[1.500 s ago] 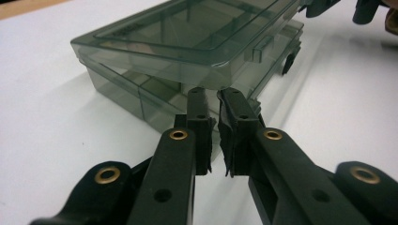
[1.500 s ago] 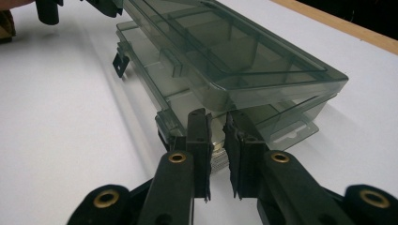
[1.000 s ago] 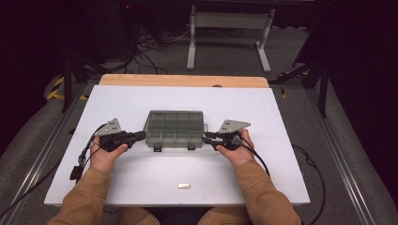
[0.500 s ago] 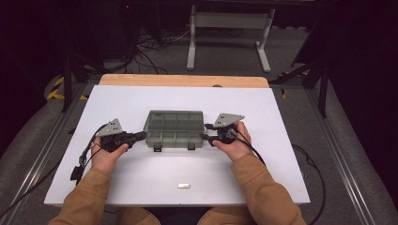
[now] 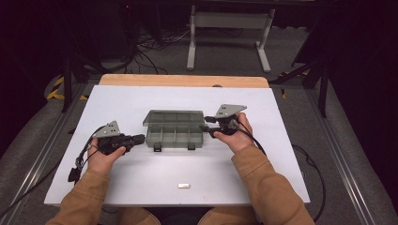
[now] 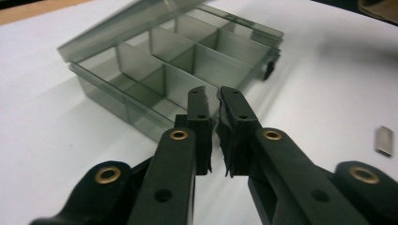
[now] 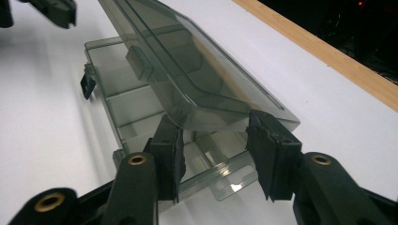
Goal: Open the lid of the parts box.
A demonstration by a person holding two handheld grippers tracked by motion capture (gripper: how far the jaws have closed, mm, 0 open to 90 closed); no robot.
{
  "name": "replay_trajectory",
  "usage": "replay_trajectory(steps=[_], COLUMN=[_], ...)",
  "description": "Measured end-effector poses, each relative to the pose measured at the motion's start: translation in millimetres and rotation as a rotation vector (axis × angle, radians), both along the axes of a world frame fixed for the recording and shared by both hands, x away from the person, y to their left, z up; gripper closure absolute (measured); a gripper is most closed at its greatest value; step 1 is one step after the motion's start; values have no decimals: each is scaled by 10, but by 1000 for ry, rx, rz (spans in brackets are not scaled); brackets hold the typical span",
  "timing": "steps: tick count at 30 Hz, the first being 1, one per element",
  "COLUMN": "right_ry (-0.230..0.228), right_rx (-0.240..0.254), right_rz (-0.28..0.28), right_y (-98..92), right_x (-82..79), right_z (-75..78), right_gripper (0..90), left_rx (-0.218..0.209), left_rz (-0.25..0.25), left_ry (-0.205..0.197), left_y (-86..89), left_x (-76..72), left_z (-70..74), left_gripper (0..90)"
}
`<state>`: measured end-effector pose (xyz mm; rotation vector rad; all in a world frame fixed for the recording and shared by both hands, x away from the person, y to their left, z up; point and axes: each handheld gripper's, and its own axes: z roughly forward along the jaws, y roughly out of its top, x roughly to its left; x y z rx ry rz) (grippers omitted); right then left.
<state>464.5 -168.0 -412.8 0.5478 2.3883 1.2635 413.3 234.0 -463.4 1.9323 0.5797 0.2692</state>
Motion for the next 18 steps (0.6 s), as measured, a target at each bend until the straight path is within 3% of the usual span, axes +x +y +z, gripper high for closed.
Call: replay_trajectory(steps=[5,8,12,18], right_ry=[-13,-13,-14,1], right_rx=[11,18,31,51], right_rz=[2,-5,-28,-45], right_y=[12,26,71,86], right_x=[62,105,194,331], right_z=[77,114,187,251], right_gripper=[600,605,605,624], left_rx=[3,-30,-93,-113], left_rz=[8,24,64,94], left_ry=[-1,3,18,13], left_y=[54,112,147,154], left_x=[-89,-142,-158,-191], left_z=[-5,-6,-8,13], left_gripper=[756,705,512,345])
